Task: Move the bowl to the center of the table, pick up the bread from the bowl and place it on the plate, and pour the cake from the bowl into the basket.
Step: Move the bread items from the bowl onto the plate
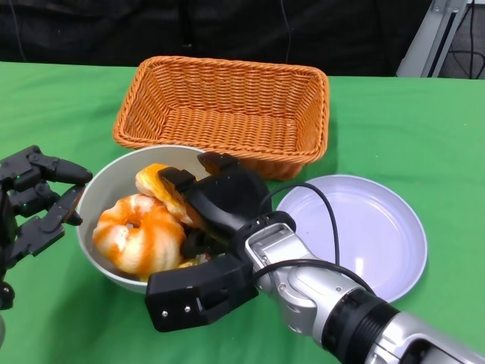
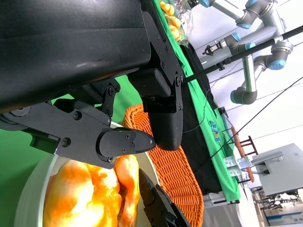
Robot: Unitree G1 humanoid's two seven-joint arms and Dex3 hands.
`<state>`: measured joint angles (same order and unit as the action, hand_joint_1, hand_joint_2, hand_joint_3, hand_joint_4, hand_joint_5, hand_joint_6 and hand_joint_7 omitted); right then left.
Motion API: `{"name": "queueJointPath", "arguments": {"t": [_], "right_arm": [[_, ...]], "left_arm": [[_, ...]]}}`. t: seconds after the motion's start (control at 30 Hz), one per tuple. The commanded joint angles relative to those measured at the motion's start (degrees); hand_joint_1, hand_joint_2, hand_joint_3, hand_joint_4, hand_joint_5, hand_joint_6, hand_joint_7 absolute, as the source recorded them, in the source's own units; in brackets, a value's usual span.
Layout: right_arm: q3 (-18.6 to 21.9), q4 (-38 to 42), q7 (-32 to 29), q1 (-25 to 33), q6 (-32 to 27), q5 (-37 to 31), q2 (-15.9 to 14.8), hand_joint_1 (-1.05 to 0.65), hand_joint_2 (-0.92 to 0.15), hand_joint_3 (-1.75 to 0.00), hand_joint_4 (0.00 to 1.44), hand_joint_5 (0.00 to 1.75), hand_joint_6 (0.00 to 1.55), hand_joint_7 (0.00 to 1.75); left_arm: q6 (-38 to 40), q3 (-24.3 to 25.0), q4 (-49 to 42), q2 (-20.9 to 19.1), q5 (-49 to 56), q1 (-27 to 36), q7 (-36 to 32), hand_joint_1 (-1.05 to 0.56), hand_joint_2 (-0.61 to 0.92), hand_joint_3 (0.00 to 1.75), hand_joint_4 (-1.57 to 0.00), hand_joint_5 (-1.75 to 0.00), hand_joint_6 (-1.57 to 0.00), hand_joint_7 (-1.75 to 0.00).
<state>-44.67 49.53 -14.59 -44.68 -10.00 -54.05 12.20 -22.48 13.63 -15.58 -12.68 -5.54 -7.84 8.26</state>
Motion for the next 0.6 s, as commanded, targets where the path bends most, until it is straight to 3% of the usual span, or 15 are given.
{"name": "queueJointPath", "arguments": {"t": [0.03,0.6], "right_arm": [[-0.4,1.9,0.0,-1.1,0.7,0.9,2.4,-0.49,-0.9,-0.01,0.68,0.15,0.57,0.05],[-2.5,0.6,-1.2,-1.2,3.7,0.0,0.7,-0.42,-0.89,0.0,0.76,0.13,0.58,0.0]], "left_arm": [[-0.5,0.2,-0.4,-0.6,0.5,-0.2,-0.7,-0.23,0.86,0.43,-0.82,-1.53,-0.84,-1.09],[-0.1,0.2,-0.5,-0.1,1.1,-0.7,-1.6,-0.24,0.85,0.44,-0.83,-1.47,-0.82,-1.11]]}}
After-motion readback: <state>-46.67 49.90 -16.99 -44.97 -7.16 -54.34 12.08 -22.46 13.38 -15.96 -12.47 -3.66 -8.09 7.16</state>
